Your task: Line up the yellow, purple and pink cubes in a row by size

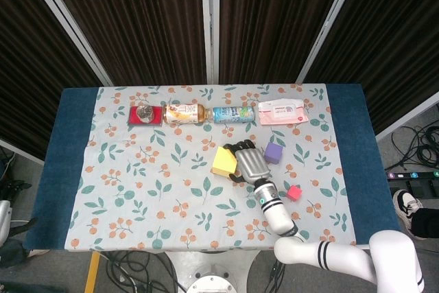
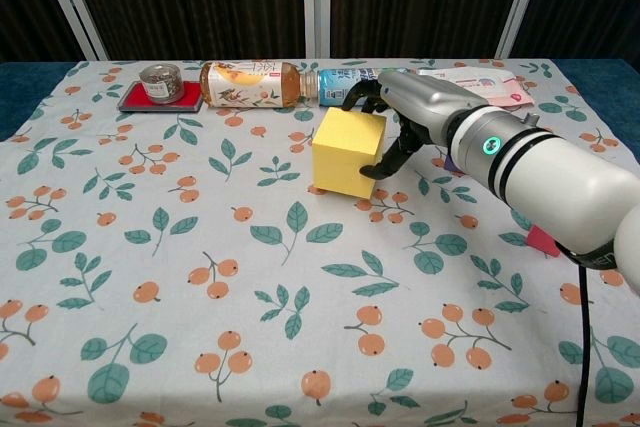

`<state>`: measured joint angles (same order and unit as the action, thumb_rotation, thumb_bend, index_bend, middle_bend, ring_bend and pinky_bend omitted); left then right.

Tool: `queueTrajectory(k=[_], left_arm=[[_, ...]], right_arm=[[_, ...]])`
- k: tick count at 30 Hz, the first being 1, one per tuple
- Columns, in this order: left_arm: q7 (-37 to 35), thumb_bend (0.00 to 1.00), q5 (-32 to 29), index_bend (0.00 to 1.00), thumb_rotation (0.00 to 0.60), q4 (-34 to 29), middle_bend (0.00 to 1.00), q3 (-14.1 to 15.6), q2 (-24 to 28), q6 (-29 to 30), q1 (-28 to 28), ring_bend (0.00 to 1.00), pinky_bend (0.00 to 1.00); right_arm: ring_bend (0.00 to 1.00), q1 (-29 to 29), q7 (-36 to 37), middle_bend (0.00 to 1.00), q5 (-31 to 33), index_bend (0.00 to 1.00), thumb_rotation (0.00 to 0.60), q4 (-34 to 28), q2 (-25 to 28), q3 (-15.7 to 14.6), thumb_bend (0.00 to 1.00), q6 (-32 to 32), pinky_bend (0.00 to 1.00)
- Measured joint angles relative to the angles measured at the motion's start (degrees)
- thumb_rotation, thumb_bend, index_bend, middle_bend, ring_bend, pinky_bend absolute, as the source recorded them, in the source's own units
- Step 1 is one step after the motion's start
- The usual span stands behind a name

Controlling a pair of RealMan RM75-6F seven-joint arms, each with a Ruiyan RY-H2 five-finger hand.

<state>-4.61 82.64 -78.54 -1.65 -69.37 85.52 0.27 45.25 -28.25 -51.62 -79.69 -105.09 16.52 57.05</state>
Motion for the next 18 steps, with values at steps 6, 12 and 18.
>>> queueTrajectory(k=[6,12,18], left_arm=[[-0.02,0.07,-0.33,0.33,0.600,-0.01,0.33,0.00,0.13,0.06,0.31,0.17,0.23],[-0.20,0.07,-0.46,0.33,0.600,0.14,0.33,0.05,0.05,0.03,0.51,0.17,0.23],[-0.41,0.07,-0.47,0.33,0.600,0.31,0.33,0.02,0.01,0.13,0.64,0.17,0.23]], right_arm=[[0.16,2.30,0.48,0.36,-1.07,0.33,0.600,1.21,-0.43,-0.09,0.18,-3.13,0.13],[0.15,4.53,2.11,0.34,-2.16,0.33,0.600,4.12,-1.61,-0.03,0.18,-5.86,0.13],[0.12,6.15,3.74,0.31,-3.79,0.33,0.600,6.75,-2.20,-0.08,0.18,-7.66,0.11]])
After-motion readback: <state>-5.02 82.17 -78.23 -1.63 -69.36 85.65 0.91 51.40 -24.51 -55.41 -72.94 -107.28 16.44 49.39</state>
